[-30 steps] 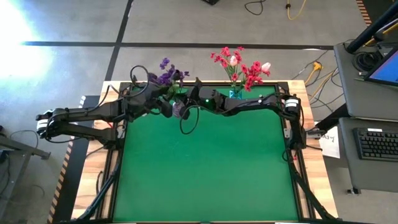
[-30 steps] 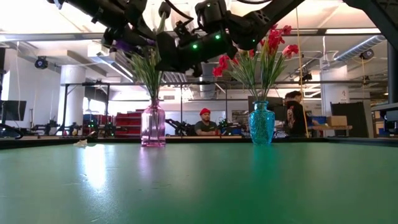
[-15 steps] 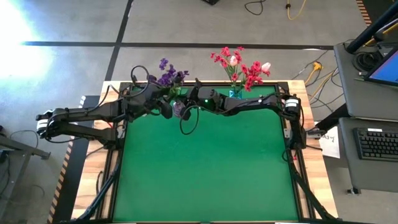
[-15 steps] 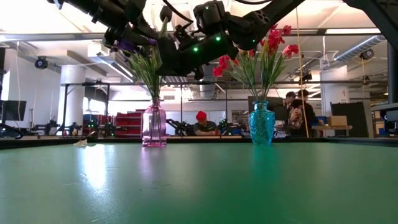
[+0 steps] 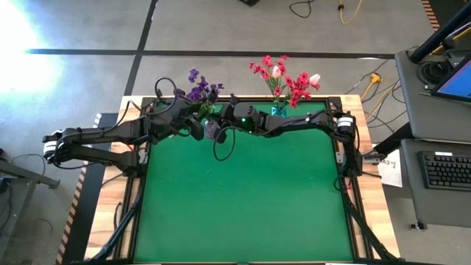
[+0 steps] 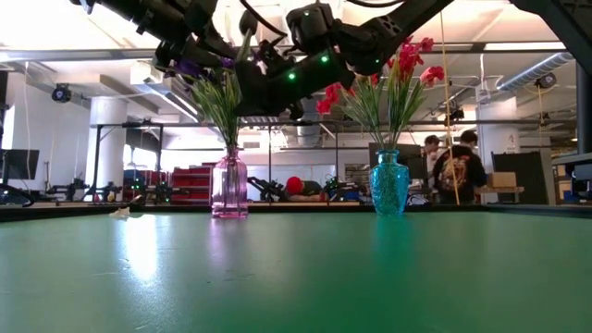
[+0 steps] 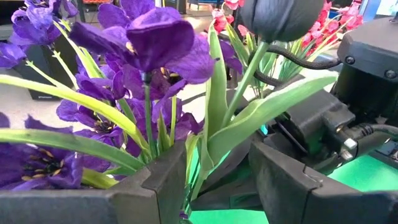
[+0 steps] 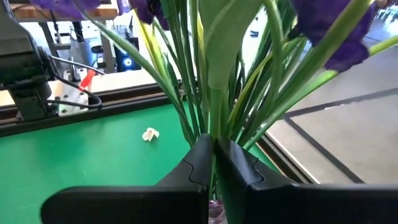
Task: Sort flowers into vase by color
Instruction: Put the black flower into the violet vase
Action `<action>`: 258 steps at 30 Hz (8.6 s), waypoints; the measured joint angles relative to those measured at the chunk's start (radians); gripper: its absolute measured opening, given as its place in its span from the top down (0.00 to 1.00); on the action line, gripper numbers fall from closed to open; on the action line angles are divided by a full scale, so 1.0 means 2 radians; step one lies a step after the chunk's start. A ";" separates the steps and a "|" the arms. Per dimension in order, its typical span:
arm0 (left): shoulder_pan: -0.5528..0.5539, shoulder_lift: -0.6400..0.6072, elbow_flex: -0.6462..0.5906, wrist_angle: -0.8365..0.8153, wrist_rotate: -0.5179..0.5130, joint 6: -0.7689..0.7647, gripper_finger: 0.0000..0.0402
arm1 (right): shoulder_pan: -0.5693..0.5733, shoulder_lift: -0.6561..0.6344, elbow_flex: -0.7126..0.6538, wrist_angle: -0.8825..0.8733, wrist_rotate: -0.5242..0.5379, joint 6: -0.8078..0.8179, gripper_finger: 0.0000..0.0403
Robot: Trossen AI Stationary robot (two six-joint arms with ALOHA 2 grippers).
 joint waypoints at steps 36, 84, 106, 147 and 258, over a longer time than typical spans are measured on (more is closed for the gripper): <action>-0.086 0.002 0.158 -0.239 0.104 -0.001 0.39 | -0.001 0.001 0.001 0.000 0.000 0.006 0.97; -0.383 0.149 -0.182 0.254 -0.336 -0.079 0.40 | 0.000 0.001 0.001 -0.012 -0.002 0.006 0.97; -0.369 0.198 -0.118 0.218 -0.441 -0.061 0.11 | 0.000 0.001 0.001 -0.020 -0.009 0.000 0.97; -0.153 0.362 -0.186 0.430 -0.269 0.007 0.09 | 0.000 0.001 0.001 -0.024 -0.009 0.006 0.97; -0.007 0.566 -0.202 0.811 -0.125 0.105 0.37 | -0.007 -0.016 0.000 -0.068 -0.012 0.009 0.61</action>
